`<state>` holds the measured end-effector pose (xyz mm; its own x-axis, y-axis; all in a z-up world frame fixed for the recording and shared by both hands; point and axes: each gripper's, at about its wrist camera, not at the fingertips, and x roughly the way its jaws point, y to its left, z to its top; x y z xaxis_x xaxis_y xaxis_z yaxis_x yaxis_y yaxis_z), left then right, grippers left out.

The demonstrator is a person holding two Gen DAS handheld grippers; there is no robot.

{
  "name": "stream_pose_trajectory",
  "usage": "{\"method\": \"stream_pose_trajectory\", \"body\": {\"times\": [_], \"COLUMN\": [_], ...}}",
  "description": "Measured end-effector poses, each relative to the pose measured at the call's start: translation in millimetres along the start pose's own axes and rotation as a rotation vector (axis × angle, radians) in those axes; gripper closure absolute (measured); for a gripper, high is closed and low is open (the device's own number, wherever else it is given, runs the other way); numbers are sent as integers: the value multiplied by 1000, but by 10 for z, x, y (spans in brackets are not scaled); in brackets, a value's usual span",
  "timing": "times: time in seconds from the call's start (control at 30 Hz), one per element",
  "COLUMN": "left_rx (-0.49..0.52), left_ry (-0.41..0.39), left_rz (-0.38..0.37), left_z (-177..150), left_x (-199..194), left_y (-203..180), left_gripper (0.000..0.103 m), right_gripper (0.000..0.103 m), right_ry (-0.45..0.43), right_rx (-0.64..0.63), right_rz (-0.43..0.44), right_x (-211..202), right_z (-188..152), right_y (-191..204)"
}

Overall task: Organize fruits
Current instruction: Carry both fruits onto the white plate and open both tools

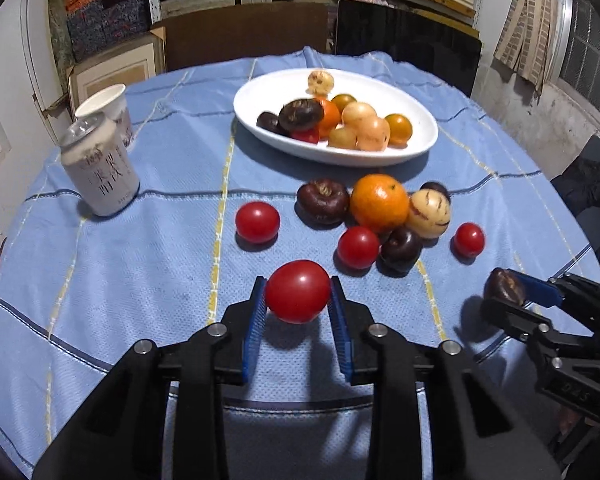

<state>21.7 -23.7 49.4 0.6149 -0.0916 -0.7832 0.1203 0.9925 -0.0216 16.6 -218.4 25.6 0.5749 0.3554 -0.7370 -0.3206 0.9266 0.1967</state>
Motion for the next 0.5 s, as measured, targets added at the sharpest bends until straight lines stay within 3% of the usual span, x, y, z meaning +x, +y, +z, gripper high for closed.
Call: {"method": "stream_pose_trajectory", "body": {"times": [0.5], "left_rx": [36], "left_ry": [-38], "left_rz": [-18], "left_z": [223], "left_x": [-138], "left_y": [-73], "left_gripper": [73], "right_gripper": [61], "right_ry": [-75], "right_rx": [2], "right_rz": [8], "right_x": [-186], "right_z": [341], "right_y": [-77]}}
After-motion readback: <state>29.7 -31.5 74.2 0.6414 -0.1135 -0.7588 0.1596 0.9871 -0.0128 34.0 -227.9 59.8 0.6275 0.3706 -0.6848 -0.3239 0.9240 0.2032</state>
